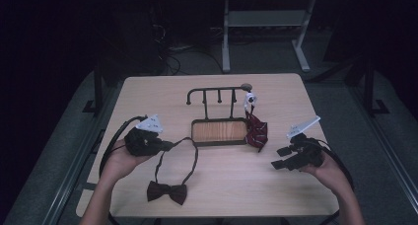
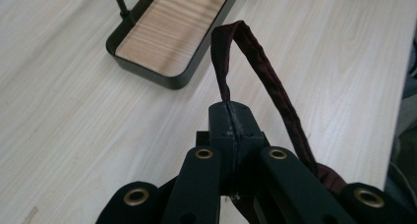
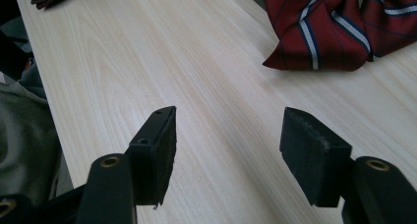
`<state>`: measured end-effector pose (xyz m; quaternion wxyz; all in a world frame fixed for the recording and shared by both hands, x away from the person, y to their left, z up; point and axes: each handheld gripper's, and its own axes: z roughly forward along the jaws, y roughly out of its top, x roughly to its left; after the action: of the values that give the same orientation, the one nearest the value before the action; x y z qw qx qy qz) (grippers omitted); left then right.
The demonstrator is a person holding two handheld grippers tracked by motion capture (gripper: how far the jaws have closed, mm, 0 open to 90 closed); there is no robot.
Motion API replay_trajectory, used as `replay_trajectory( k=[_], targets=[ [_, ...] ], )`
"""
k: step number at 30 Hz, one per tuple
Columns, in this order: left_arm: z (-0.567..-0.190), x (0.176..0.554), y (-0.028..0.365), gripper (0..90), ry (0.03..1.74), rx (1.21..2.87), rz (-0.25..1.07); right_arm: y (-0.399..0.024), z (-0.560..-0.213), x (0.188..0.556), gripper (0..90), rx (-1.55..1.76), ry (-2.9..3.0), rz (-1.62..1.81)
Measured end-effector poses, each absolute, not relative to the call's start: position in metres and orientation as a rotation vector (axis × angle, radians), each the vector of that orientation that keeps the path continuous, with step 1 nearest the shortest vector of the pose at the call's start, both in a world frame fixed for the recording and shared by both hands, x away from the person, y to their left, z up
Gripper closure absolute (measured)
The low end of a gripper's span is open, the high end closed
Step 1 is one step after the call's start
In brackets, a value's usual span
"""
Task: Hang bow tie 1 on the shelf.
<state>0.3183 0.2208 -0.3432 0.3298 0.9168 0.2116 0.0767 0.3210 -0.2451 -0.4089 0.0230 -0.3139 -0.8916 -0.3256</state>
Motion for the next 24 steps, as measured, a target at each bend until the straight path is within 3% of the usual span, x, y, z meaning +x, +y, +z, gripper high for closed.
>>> replay_trajectory(
  k=[24],
  targets=[
    [-0.302,0.318,0.217,90.0,0.459,2.424,0.192,-0.246,-0.409,0.321,38.6,-0.979,-2.762,-1.003]
  ],
)
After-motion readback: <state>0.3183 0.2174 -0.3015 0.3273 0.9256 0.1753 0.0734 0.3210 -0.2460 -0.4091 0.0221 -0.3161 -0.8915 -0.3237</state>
